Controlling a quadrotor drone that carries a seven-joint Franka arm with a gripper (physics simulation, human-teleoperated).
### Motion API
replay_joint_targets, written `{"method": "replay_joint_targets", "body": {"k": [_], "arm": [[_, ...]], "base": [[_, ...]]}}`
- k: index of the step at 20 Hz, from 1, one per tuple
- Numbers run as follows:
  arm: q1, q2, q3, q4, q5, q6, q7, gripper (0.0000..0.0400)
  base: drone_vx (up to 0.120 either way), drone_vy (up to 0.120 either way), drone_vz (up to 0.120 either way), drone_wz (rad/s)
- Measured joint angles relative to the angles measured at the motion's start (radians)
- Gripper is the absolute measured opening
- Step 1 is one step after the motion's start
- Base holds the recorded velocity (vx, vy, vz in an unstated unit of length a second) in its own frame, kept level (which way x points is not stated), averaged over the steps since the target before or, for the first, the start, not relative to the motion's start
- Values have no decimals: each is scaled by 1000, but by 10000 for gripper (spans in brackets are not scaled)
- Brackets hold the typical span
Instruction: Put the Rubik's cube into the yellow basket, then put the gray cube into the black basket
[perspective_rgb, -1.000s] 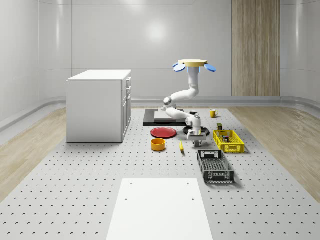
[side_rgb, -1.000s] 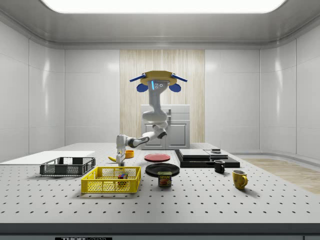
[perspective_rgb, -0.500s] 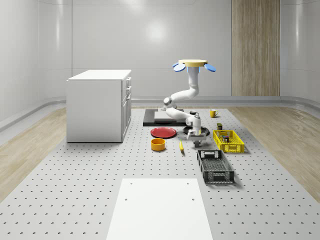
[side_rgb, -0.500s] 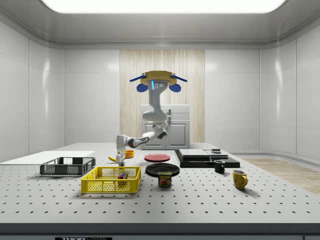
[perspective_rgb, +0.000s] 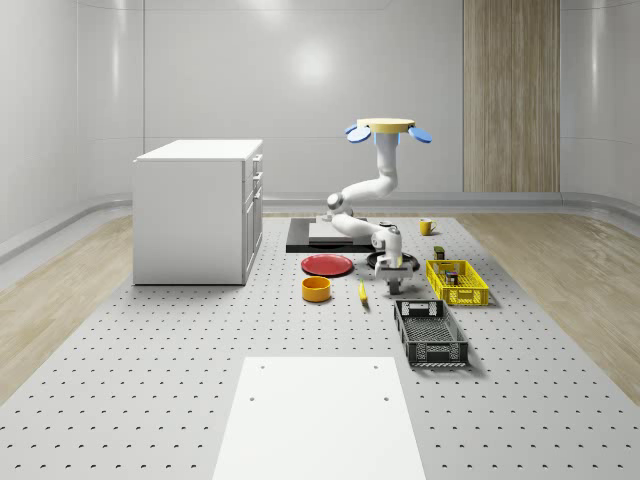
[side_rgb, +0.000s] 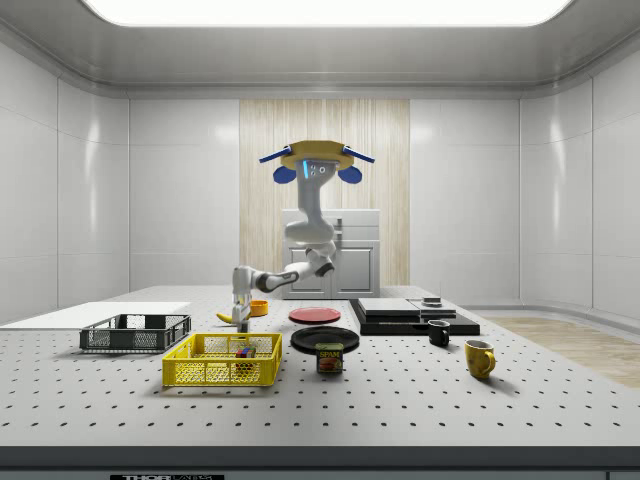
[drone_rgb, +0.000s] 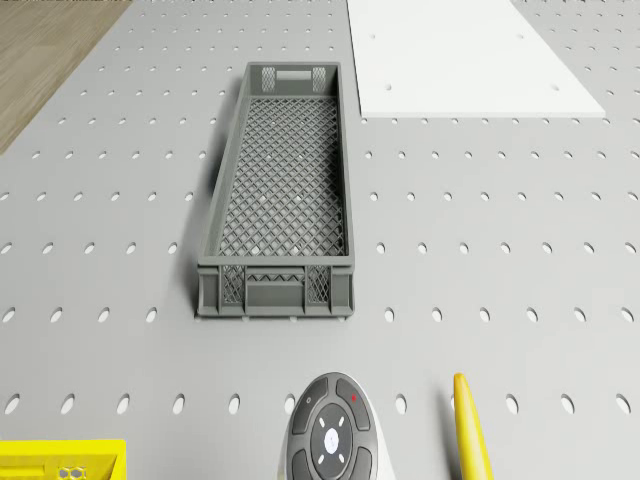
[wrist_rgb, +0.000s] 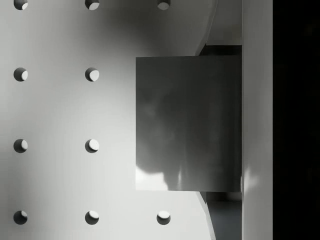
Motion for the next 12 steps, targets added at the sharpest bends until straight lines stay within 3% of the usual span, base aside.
{"method": "replay_joint_targets", "body": {"k": [10, 12], "arm": [[12, -13, 51, -53, 47, -44, 8, 250], [12, -14, 54, -55, 51, -46, 8, 250]], "base": [[0, 0, 120, 0], [0, 20, 40, 0]]}}
